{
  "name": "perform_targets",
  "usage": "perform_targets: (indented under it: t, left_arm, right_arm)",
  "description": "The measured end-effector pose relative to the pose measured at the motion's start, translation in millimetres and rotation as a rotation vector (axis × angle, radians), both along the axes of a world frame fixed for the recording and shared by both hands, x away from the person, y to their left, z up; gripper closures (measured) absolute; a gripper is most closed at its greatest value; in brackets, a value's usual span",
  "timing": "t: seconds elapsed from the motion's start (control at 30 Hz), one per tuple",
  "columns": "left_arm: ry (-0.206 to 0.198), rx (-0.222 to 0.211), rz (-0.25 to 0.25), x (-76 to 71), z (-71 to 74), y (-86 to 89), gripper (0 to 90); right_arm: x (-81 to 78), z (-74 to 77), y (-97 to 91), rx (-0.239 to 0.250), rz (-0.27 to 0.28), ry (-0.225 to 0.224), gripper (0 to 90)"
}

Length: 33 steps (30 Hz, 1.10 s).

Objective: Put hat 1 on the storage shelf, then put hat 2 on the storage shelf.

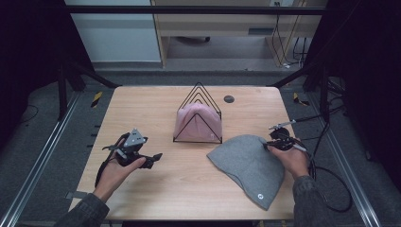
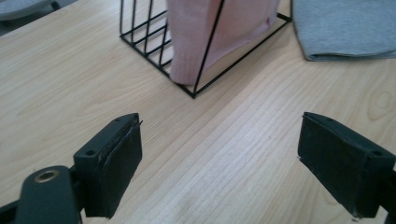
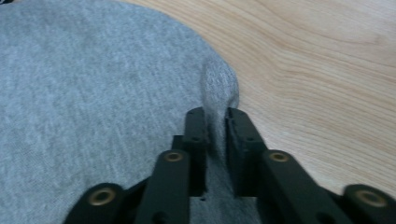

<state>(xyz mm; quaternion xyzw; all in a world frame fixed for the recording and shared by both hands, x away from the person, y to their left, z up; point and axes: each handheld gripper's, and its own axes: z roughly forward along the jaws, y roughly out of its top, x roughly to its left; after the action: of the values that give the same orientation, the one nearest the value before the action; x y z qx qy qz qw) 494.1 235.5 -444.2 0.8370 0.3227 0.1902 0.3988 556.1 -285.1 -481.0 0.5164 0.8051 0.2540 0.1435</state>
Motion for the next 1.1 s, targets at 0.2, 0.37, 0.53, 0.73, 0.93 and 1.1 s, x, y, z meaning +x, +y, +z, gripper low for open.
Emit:
perform_targets:
  t: [0.2,0.37,0.53,0.73,0.93,1.1]
  left_arm:
    - [0.036,0.077,-0.011,-4.6,-14.5,6.8,11.5]
    - [0.064,0.092,0.007,-6.1,-18.9,14.3,11.3]
    - [0.086,0.12,0.02,-4.8,-23.3,15.7,10.6]
    - [0.098,0.094,0.028,-4.8,-21.5,24.7,9.6]
    - [0.111,0.081,0.021,-8.2,-21.9,25.4,9.6]
    - [0.115,0.079,0.003,-10.7,-22.0,21.9,9.6]
  right_arm:
    - [-4.5,2.4,3.6,0.006,0.016,-0.017,85.5]
    - [-23.0,17.9,11.9,-0.006,0.071,-0.099,85.8]
    - [-46.3,48.7,19.6,0.006,0.125,-0.193,85.9]
    - [-73.2,84.1,30.3,0.03,0.17,-0.297,86.0]
    - [-103.7,122.6,48.0,0.054,0.268,-0.399,86.1]
    - [-117.4,153.6,63.8,0.056,0.343,-0.453,86.1]
